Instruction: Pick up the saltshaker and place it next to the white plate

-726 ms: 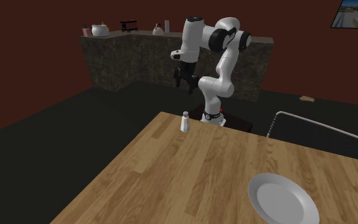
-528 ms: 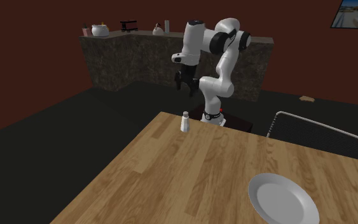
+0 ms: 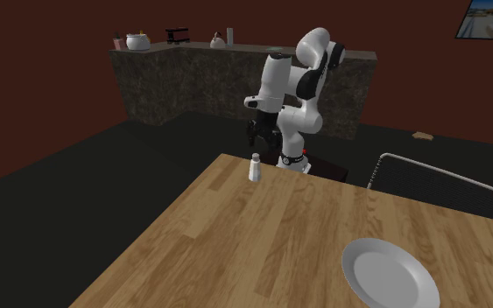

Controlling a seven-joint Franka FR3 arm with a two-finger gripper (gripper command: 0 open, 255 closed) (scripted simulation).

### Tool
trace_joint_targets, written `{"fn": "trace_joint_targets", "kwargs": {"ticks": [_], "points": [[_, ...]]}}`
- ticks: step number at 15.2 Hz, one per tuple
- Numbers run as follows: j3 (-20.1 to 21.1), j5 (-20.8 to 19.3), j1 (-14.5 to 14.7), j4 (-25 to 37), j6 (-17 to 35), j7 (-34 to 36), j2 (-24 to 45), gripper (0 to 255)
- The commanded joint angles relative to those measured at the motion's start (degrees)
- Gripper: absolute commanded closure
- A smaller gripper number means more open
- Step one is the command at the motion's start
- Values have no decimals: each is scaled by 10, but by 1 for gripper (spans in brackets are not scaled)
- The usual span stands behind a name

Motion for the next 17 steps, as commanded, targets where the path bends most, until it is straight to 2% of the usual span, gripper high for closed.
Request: {"fn": "trace_joint_targets", "kwargs": {"ticks": [1,7,15,16,17], "points": [[4,4,2,-12,32,7,11,0],[6,1,-1,-44,94,9,40,0],[6,1,-2,-44,93,8,40,0],[6,1,-2,-44,93,8,40,255],[6,1,-2,-44,93,8,40,255]]}}
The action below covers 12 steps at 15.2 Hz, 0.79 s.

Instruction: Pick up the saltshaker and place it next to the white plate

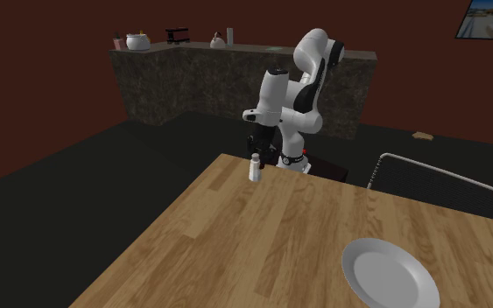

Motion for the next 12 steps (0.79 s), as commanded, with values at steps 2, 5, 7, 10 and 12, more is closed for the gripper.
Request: {"fn": "trace_joint_targets", "kwargs": {"ticks": [2,5,7,10,12], "points": [[0,0,0,0,0,0,0,255],[0,0,0,0,0,0,0,255],[0,0,0,0,0,0,0,255],[-1,0,0,12,-18,-1,-5,255],[-2,0,0,25,-35,-3,-10,255]]}}
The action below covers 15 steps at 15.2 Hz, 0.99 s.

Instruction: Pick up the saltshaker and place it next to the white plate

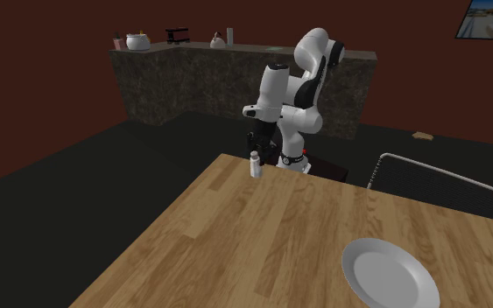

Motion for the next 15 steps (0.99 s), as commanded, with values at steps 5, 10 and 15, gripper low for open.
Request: {"fn": "trace_joint_targets", "kwargs": {"ticks": [5,10,15], "points": [[-3,0,0,40,-50,-4,-10,255],[-5,-1,-1,76,-90,-6,-14,255],[-7,-1,-1,114,-129,-9,-15,255]]}}
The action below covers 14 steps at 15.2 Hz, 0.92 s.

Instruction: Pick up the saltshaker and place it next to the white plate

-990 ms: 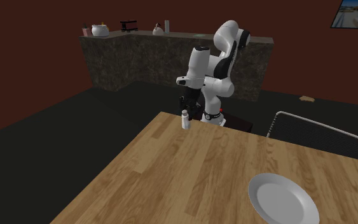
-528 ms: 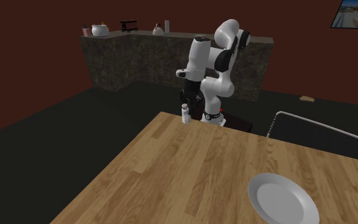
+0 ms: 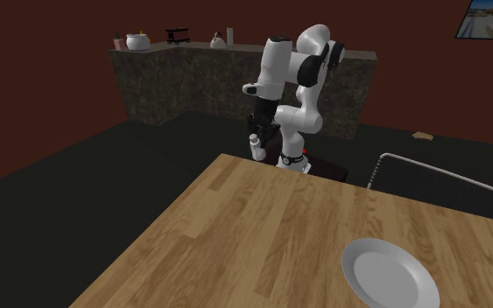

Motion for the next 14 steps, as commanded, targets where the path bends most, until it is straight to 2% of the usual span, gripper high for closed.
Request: {"fn": "trace_joint_targets", "kwargs": {"ticks": [1,14], "points": [[-1,-1,-1,18,-17,-2,1,255],[-5,-3,-3,129,-112,-7,16,255]]}}
